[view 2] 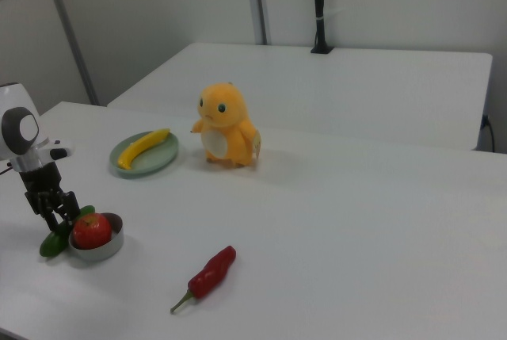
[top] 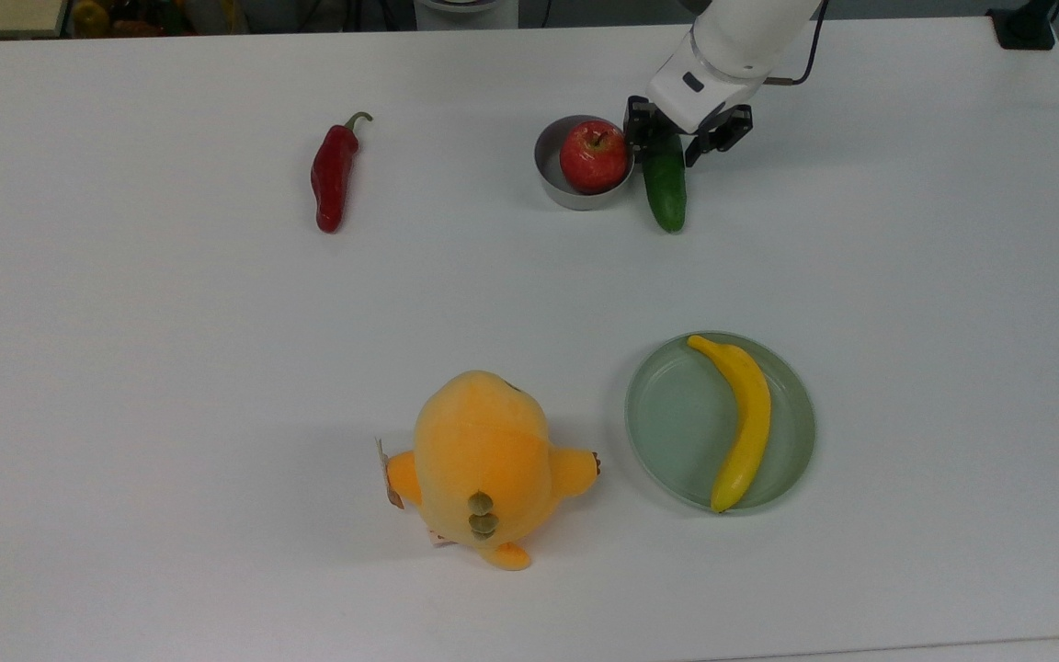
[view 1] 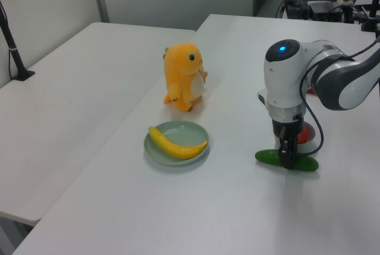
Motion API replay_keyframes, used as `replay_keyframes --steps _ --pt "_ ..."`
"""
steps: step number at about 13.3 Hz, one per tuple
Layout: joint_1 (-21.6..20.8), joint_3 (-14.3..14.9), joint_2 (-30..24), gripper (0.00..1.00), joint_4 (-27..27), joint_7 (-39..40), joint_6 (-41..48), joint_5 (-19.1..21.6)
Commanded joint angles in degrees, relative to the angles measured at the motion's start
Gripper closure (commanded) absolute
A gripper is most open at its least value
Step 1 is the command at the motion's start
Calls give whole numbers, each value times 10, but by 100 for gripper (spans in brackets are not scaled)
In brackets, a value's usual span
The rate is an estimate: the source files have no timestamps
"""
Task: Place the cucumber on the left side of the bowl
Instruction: 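Carry the cucumber toward the metal bowl and set it beside the bowl, then open the gripper and lift away from the cucumber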
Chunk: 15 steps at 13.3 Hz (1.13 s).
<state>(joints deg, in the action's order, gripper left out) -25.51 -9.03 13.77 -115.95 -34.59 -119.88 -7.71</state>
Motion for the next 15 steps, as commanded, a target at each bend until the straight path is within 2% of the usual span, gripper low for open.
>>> replay_keyframes --steps 1,3,5,11,14,15 --pt "0 1 -17 23 -13 9 8 -6" --pt "0 2 -18 21 -12 9 8 -6" --pt "-2 2 -18 0 -5 8 4 -7" --pt "1 2 -19 0 83 7 0 -5" --pt "32 5 -19 0 114 7 -22 -5" --pt "40 15 -21 0 115 7 -31 -5"
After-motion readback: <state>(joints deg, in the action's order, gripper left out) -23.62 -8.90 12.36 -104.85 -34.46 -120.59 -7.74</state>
